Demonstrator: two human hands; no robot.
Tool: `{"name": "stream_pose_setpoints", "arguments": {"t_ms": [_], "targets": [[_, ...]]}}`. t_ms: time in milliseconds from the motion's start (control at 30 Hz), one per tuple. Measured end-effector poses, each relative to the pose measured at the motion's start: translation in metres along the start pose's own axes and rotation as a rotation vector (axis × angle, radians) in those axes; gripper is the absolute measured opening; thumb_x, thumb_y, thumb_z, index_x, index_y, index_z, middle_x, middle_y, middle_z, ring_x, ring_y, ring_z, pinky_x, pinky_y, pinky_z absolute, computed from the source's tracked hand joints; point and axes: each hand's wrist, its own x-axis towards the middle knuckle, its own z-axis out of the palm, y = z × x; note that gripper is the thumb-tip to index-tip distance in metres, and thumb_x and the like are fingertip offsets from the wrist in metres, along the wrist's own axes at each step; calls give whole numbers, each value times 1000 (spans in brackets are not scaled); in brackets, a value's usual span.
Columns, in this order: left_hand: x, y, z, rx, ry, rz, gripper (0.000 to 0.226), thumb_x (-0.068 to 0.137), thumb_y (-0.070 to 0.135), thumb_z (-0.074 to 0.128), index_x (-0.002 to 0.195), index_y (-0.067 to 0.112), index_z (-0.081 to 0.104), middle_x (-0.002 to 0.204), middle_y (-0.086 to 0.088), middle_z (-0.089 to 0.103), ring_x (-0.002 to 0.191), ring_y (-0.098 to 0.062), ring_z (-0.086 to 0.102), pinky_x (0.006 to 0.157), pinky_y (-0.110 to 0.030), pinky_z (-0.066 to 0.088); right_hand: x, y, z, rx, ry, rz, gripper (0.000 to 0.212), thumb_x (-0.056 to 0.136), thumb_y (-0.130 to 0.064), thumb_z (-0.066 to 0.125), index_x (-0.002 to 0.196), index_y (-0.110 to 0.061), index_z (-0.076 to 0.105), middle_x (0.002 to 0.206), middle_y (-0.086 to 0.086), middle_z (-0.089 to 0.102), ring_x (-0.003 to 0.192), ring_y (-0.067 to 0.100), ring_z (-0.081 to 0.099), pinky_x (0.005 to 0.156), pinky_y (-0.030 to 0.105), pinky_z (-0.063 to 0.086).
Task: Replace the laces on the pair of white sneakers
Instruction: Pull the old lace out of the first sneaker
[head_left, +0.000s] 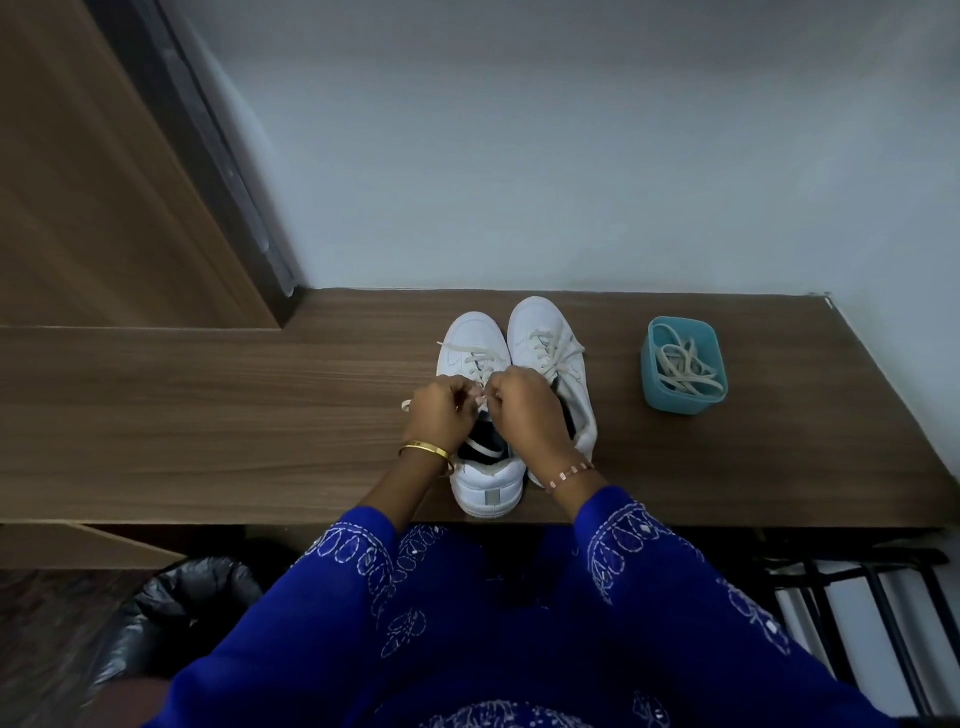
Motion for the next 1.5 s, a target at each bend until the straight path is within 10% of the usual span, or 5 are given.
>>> {"name": "stream_pose_setpoints", "arguments": {"t_ms": [433,800,1500], "targets": [[-10,-6,1,50,-37,114,7,83,-3,55,84,0,61,87,-15,63,78,-27,56,58,-22,23,-11,0,6,143,-3,88,14,85,-11,52,82,-2,62,78,14,62,77,29,58,64,40,50],[-4,-19,4,-78,-69,71,5,84,0,58,80,1,60,82,-12,64,73,-19,54,65,-24,37,2,-3,-11,-168,-200,-160,17,89,-9,44,95,-3,59,90,16,61,84,31,57,65,33,35],[-14,-19,9,-208,-30,61,6,81,15,55,76,14,53,79,-2,56,75,-19,53,70,-32,44,-5,7,-2,36,-103,-65,13,90,-5,47,97,-3,58,93,14,65,88,29,59,72,33,42]]}}
